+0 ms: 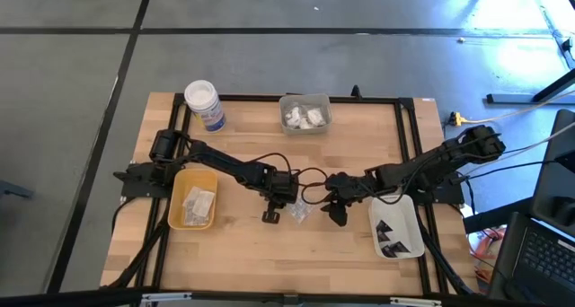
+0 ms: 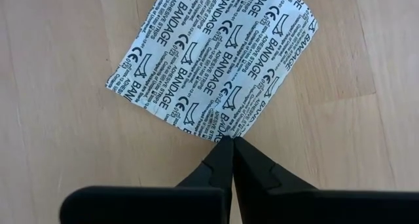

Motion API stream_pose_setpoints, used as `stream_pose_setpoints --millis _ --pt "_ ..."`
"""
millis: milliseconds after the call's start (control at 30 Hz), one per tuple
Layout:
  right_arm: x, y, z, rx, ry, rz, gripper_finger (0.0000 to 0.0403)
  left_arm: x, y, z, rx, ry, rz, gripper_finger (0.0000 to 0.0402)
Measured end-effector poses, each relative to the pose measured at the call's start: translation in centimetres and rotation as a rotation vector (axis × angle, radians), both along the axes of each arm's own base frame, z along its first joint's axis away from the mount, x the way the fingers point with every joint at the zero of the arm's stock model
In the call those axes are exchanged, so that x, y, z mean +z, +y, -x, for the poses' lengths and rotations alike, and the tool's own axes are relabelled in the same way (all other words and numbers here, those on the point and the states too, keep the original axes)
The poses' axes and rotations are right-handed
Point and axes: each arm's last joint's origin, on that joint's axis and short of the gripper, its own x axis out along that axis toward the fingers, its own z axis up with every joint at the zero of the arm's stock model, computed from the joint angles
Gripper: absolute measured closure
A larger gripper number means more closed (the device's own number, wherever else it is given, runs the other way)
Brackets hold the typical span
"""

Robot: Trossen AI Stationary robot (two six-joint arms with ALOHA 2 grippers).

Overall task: Pick & Place Travel size toiletries
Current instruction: Put the white bandage pack into the yellow bin

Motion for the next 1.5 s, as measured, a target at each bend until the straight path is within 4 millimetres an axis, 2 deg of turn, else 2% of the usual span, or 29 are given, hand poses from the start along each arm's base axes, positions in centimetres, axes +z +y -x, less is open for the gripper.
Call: stream_pose_setpoints --millis 300,533,800,1000,1200,1500 --pt "-0.4 0.0 -0.2 -0.074 0.012 -0.023 0.022 0.0 0.0 -0.1 0.022 -0.007 0.01 0.0399" --pt "-1.8 0.5 -1.4 -0.039 -0.014 -0.076 0.0226 0.1 0.0 -0.3 0.032 -0.031 0.013 0.0399" --pt "-4.0 0.5 -1.9 -0.042 0.057 -0.089 0.0205 0.1 0.0 -0.6 0.035 -0.06 0.016 0.0399" --pt "-4.1 -0.2 -2.0 -0.05 0.058 -0.07 0.0197 0.0 0.0 -0.6 0.035 -0.058 0.017 0.0399" --pt "-4.3 -1.1 -1.8 -0.051 0.11 -0.067 0.0205 -0.2 0.0 -0.7 0.039 -0.045 0.028 0.0399" --pt "-4.3 -1.3 -2.0 -0.045 0.089 -0.071 0.0211 -0.5 0.0 -0.7 0.038 -0.04 0.027 0.0399"
